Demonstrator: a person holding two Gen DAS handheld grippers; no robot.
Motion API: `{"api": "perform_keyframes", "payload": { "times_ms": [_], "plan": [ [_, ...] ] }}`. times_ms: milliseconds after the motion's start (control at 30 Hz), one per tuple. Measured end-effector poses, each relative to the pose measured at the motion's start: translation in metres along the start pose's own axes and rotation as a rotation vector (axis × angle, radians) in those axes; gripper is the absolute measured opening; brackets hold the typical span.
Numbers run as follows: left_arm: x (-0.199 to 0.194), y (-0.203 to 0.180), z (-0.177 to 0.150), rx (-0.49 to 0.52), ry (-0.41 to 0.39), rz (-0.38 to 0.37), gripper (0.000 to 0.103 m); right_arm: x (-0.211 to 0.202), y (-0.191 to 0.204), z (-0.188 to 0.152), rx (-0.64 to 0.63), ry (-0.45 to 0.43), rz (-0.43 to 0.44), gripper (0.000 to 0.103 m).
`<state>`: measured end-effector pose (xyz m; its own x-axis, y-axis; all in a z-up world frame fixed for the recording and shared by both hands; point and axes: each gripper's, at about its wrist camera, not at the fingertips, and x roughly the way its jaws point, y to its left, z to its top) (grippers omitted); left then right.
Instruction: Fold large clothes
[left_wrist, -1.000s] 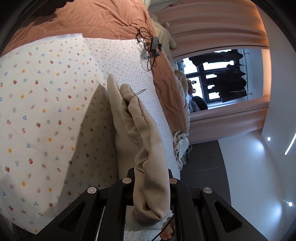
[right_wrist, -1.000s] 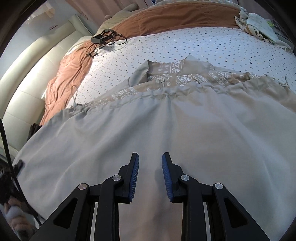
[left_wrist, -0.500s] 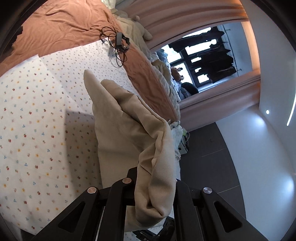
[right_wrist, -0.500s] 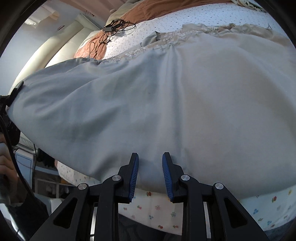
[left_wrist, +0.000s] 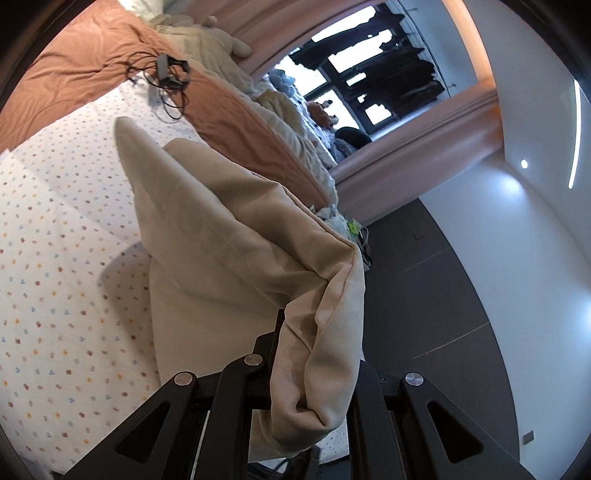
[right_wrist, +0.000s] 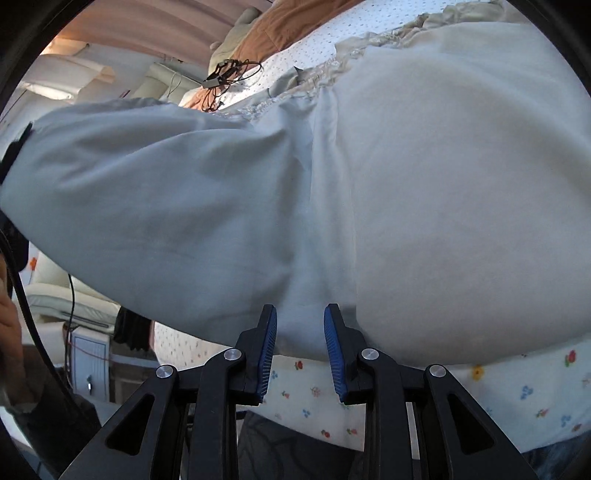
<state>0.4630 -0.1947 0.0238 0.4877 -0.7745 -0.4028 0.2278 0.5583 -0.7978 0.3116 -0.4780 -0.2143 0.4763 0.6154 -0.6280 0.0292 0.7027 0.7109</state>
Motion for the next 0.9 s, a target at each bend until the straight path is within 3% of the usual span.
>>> {"api": "perform_keyframes", "payload": {
  "times_ms": [233,433,700,900],
  "plan": [
    [0.051,-0.039,-0.015,0.068,0.087,-0.004,0.008,0.009,-0.007,-0.005,0.023,0.003,0.043,0.028],
    [0.1,-0.066,-0.025,0.104,0.161,-0.017,0.008,-0.017,-0.026,-0.005,0.07,-0.002,0.105,0.028],
    [0.177,-0.08,-0.05,0.114,0.268,-0.012,0.008,-0.111,-0.091,0.005,0.179,-0.185,0.036,0.028],
    [0.226,-0.088,-0.092,0.147,0.363,0.012,0.008,-0.181,-0.148,-0.002,0.304,-0.335,-0.011,0.028]
  ]
}}
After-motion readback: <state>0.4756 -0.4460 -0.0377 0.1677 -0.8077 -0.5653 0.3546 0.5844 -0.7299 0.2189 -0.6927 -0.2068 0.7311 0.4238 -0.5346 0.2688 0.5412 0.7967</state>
